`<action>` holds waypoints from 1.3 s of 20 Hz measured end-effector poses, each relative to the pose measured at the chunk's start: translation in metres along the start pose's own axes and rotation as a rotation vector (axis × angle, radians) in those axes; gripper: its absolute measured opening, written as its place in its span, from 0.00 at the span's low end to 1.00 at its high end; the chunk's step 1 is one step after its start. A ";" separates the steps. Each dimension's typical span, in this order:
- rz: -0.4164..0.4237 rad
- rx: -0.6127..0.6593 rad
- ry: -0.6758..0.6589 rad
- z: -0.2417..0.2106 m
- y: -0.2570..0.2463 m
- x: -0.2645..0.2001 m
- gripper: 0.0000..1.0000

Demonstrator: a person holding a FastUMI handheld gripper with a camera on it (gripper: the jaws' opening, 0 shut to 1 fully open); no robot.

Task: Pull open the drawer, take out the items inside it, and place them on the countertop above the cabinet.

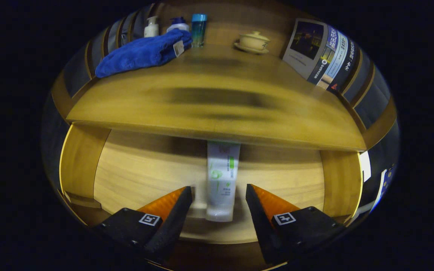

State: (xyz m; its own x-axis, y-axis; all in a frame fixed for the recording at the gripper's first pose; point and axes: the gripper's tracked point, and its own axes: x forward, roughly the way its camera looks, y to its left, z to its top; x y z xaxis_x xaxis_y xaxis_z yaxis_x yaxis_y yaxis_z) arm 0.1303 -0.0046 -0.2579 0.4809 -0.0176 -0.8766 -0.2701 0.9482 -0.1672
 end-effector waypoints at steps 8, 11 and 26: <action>-0.013 0.012 0.075 -0.006 0.003 0.012 0.67; -0.021 0.009 0.080 -0.004 0.010 0.004 0.52; 0.073 0.068 0.021 0.010 0.029 -0.109 0.48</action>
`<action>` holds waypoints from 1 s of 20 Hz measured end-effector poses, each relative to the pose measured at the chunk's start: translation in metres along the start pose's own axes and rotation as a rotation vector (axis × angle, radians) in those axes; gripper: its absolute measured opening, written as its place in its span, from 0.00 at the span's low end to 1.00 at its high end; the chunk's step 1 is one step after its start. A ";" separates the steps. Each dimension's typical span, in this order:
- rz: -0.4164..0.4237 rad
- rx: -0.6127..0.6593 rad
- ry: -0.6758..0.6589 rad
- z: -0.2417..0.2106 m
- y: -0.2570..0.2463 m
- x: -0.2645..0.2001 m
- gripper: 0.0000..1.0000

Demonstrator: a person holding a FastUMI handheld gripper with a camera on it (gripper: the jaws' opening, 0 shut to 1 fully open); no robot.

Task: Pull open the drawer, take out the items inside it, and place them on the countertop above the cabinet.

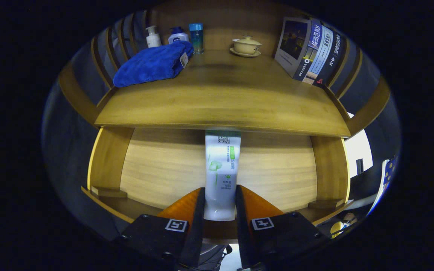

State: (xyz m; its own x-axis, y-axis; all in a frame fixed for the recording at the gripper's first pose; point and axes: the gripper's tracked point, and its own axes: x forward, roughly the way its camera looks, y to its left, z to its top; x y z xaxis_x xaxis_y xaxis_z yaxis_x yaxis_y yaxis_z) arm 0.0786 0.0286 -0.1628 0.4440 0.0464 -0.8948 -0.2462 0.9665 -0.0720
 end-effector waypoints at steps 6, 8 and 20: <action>-0.008 0.010 -0.048 -0.008 -0.008 -0.037 0.48; 0.016 0.010 -0.051 -0.011 -0.003 -0.052 0.48; -0.016 0.006 -0.202 0.089 0.003 -0.071 0.48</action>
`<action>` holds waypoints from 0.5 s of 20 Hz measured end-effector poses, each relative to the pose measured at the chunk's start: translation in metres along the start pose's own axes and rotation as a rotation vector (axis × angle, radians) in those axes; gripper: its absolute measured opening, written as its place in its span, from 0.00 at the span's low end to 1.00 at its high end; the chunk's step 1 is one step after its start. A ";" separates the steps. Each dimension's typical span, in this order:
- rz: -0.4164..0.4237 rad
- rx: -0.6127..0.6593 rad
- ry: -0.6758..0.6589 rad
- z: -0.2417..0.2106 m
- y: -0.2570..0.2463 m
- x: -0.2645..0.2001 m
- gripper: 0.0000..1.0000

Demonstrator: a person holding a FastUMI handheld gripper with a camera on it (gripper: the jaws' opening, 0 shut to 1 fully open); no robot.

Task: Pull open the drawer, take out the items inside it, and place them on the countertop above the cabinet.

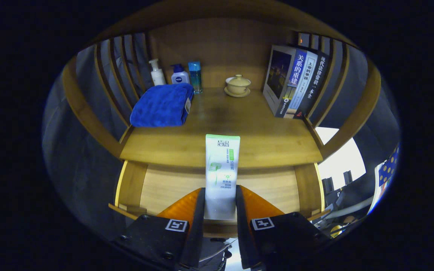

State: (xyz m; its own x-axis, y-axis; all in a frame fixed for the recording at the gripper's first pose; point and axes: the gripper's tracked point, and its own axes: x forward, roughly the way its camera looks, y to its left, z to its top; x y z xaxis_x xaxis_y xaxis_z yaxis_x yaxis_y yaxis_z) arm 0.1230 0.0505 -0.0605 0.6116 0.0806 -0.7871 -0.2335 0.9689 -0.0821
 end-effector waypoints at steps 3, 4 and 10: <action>-0.017 -0.002 -0.014 0.026 0.006 0.024 0.48; -0.026 -0.001 -0.019 0.035 0.006 0.031 0.48; -0.039 0.029 -0.034 0.069 0.015 0.083 0.48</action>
State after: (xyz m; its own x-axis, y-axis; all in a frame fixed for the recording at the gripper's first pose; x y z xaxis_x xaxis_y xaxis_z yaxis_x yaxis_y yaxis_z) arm 0.2224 0.0879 -0.0851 0.6450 0.0504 -0.7626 -0.1878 0.9777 -0.0943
